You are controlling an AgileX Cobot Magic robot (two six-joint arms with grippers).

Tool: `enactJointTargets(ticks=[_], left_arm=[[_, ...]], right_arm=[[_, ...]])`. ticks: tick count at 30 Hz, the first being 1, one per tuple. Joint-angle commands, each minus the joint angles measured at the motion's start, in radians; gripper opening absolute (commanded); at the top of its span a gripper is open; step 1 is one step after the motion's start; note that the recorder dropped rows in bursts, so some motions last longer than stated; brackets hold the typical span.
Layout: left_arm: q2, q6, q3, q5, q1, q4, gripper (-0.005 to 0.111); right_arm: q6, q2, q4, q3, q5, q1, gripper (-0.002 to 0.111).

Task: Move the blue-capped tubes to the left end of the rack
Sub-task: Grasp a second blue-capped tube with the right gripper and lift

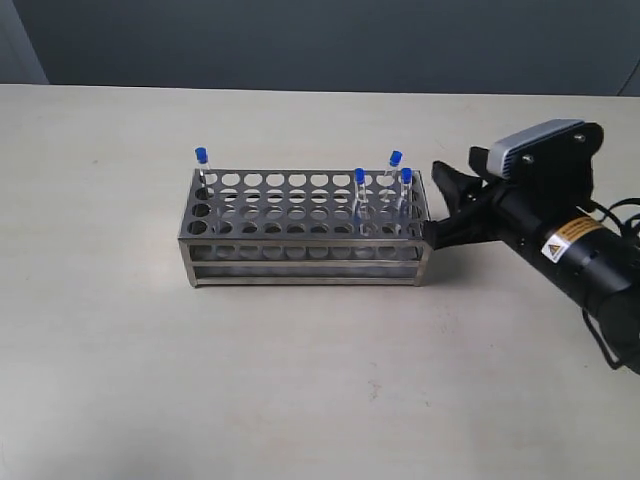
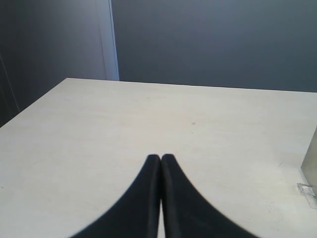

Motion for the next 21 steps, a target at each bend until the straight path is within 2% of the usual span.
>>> enactJointTargets(ticks=[1,9,21], left_arm=[[-0.004,-0.003,0.003,-0.005,-0.009,-0.004,0.000],[-0.004,0.000,0.003,-0.004,-0.009,-0.004,0.000],[-0.004,-0.002,0.003,-0.004,-0.009,-0.004,0.000]], right_arm=[[0.049,0.071,-0.057,-0.075,-0.028,-0.002,0.045],[0.083,0.128,-0.109,-0.152,-0.013,-0.002,0.045],[0.112,0.208,-0.153,-0.157,-0.006,-0.002,0.045]])
